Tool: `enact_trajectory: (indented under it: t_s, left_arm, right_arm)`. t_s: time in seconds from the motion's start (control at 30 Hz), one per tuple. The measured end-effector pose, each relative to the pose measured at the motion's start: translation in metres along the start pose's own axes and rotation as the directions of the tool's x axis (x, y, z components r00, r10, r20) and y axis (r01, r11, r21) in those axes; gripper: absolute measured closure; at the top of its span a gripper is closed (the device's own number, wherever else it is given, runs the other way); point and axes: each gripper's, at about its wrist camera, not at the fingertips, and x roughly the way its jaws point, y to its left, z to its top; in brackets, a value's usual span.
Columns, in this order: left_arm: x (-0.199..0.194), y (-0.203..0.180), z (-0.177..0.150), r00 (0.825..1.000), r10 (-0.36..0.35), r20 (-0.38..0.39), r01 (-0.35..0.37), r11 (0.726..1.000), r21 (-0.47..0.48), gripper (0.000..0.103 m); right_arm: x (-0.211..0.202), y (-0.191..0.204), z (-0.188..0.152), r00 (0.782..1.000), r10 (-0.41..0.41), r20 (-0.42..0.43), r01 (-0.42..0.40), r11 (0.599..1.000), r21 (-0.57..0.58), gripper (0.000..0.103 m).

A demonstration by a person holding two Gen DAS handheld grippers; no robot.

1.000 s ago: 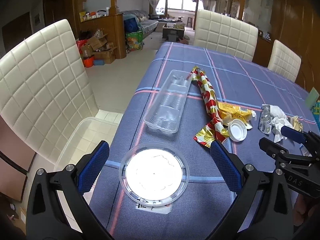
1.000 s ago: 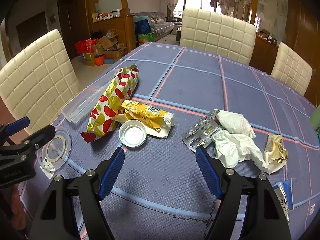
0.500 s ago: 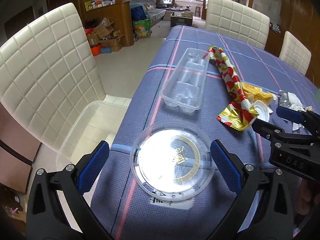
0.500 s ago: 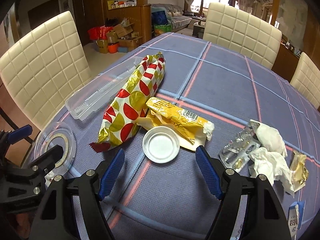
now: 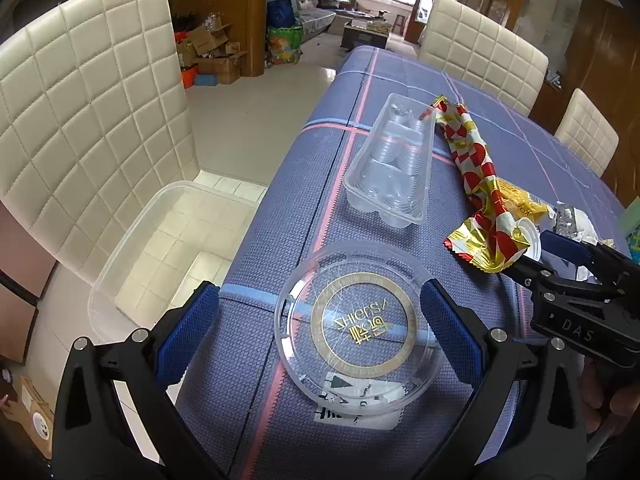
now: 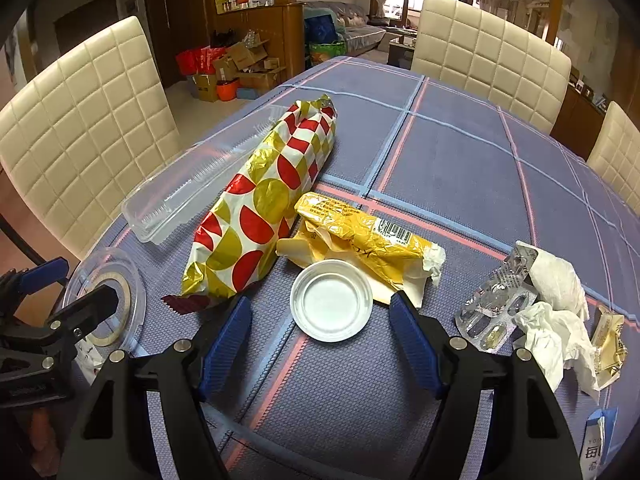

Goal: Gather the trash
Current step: 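Return to the table and grasp the clear round lid with the left tool, then grasp the white cup with the right tool while the left tool holds the lid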

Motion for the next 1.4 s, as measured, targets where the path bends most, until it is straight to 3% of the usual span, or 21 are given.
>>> enact_trajectory:
  t_s: [0.13,0.33,0.4,0.47,0.5,0.73,0.8,0.87,1.4]
  left_arm:
    - [0.0,-0.004,0.004,1.0,-0.019,-0.006,0.019,1.0,0.014,0.011]
    - [0.002,-0.01,0.002,1.0,0.004,-0.007,-0.003,0.999,0.054,0.034]
    - [-0.001,-0.011,0.003,1.0,0.004,0.007,-0.005,0.998,0.061,0.07]
    - [-0.001,-0.011,0.004,1.0,-0.013,0.0,0.013,0.998,0.061,0.075]
    - [-0.001,-0.011,0.004,1.0,-0.019,0.0,0.018,0.998,0.06,0.085]
    - [-0.005,-0.017,0.002,1.0,-0.016,0.026,0.013,0.996,0.085,0.095]
    - [-0.006,-0.017,0.002,0.999,-0.023,0.031,0.02,0.996,0.086,0.098]
    - [-0.009,-0.017,0.002,0.999,-0.023,0.044,0.019,0.996,0.087,0.098]
    - [-0.032,-0.015,0.007,0.993,-0.039,0.11,0.03,0.996,0.082,0.099]
  right_arm:
    - [-0.003,0.0,0.0,1.0,0.004,0.005,-0.004,1.0,0.003,0.033]
    - [-0.002,-0.003,-0.002,1.0,0.007,0.001,-0.007,1.0,0.015,0.032]
    - [-0.002,-0.004,-0.002,1.0,0.012,0.001,-0.012,1.0,0.019,0.033]
    - [-0.002,-0.003,-0.002,1.0,0.014,0.003,-0.014,1.0,0.018,0.033]
    - [-0.002,-0.003,-0.002,1.0,0.015,0.003,-0.015,1.0,0.017,0.033]
    - [-0.006,-0.003,-0.003,1.0,0.005,0.022,-0.006,1.0,0.014,0.035]
    - [-0.006,-0.002,-0.003,1.0,0.001,0.021,-0.001,1.0,0.005,0.057]
    - [-0.005,-0.002,-0.004,1.0,0.01,0.014,-0.01,1.0,0.007,0.064]
    - [-0.025,0.004,-0.005,0.997,-0.008,0.076,0.008,1.0,-0.005,0.065]
